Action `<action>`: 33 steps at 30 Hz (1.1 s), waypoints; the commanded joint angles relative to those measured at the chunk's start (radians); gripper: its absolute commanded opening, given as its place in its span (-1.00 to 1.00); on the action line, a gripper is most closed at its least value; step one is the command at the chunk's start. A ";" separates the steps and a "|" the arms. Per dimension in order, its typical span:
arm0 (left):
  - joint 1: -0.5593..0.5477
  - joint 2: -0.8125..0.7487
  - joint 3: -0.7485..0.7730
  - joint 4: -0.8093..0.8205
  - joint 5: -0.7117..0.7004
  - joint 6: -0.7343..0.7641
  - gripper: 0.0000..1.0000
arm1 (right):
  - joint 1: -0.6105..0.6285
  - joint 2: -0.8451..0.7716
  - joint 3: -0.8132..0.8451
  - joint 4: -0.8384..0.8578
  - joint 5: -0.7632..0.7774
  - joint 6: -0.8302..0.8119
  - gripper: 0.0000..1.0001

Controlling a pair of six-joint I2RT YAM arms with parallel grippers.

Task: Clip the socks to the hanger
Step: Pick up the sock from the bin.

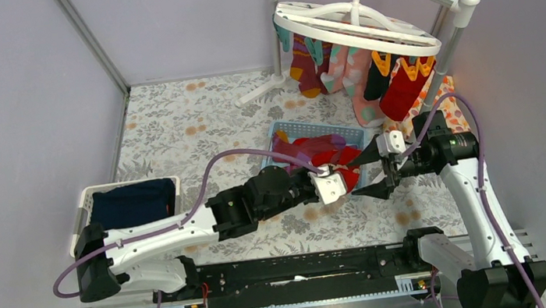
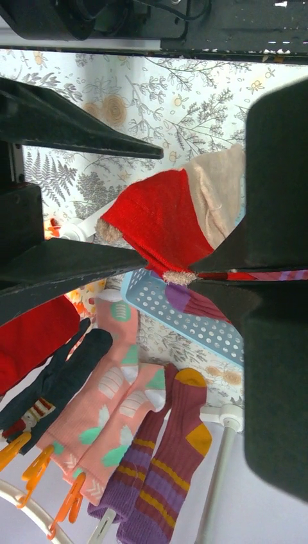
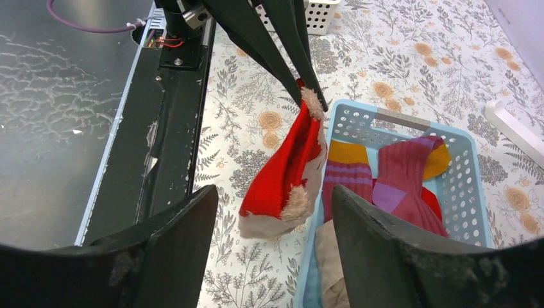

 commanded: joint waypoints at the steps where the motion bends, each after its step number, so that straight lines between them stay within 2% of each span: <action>1: -0.006 -0.003 0.035 -0.008 -0.009 -0.028 -1.00 | -0.004 -0.017 -0.016 0.081 -0.042 0.099 0.35; 6: -0.005 0.001 0.028 0.010 -0.004 -0.043 -1.00 | -0.003 -0.051 -0.050 0.225 -0.049 0.279 -0.09; 12: -0.006 -0.002 0.007 0.046 0.008 -0.070 -1.00 | -0.004 -0.053 -0.043 0.230 -0.034 0.301 -0.91; 13: -0.006 -0.009 -0.004 0.061 0.010 -0.092 -0.99 | -0.004 -0.054 -0.040 0.224 -0.022 0.283 -1.00; 14: -0.005 -0.022 -0.018 0.079 0.018 -0.107 -0.88 | -0.004 -0.057 -0.036 0.205 -0.007 0.238 -1.00; 20: 0.046 -0.190 -0.251 0.252 0.160 -0.214 0.34 | -0.004 -0.060 -0.012 -0.052 0.069 -0.291 -1.00; 22: 0.075 -0.245 -0.356 0.367 0.220 -0.237 0.55 | -0.003 -0.054 -0.013 -0.100 0.096 -0.457 -1.00; 26: 0.086 -0.223 -0.444 0.535 0.265 -0.285 0.62 | -0.003 -0.033 -0.013 -0.152 0.077 -0.642 -1.00; 30: 0.086 -0.127 -0.437 0.641 0.224 -0.309 0.59 | -0.003 -0.021 -0.002 -0.210 0.053 -0.733 -1.00; 33: 0.103 -0.070 -0.430 0.729 0.277 -0.323 0.53 | -0.003 -0.029 -0.012 -0.212 0.063 -0.744 -1.00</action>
